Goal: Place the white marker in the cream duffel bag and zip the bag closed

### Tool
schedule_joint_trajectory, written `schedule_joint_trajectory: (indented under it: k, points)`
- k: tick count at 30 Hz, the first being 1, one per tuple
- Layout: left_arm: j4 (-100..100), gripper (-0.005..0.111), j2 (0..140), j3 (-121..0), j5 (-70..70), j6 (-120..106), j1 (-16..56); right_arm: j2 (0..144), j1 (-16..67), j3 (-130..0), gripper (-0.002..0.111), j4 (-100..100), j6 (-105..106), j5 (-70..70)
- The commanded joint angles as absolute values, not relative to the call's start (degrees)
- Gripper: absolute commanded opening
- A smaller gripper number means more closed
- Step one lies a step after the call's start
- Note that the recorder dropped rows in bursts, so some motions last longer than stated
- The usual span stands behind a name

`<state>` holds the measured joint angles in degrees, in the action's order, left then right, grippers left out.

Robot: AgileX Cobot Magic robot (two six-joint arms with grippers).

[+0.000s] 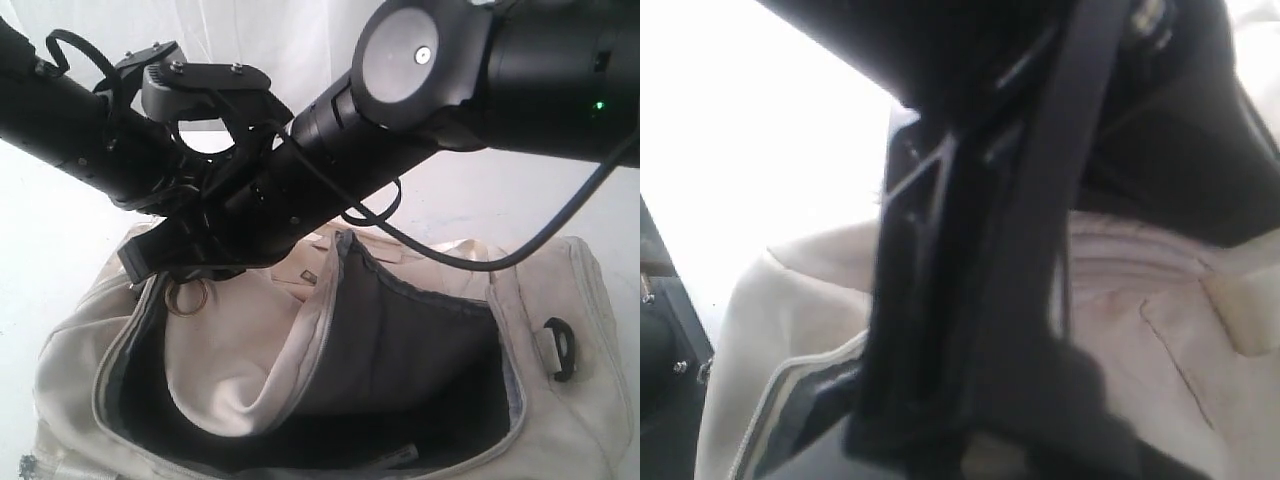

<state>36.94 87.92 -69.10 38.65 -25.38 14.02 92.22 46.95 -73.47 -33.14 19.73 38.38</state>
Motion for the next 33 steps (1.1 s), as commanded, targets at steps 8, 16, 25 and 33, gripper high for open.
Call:
schedule_joint_trajectory:
  k: [8,16,25,33]
  points:
    - [38.07,0.004,89.72,-68.66,29.18,-25.32,14.12,91.45,47.31,-74.17,0.0,-35.62,19.23,45.35]
    - [37.86,0.004,89.72,-68.66,27.89,-25.32,13.23,90.12,47.49,-74.17,0.0,-39.08,19.23,52.64]
    - [37.86,0.004,89.72,-68.66,26.57,-25.32,13.23,89.77,49.11,-74.17,0.0,-44.12,20.65,56.29]
    - [37.23,0.004,89.72,-68.66,26.12,-25.32,13.23,89.77,52.3,-74.17,0.0,-47.11,20.78,58.25]
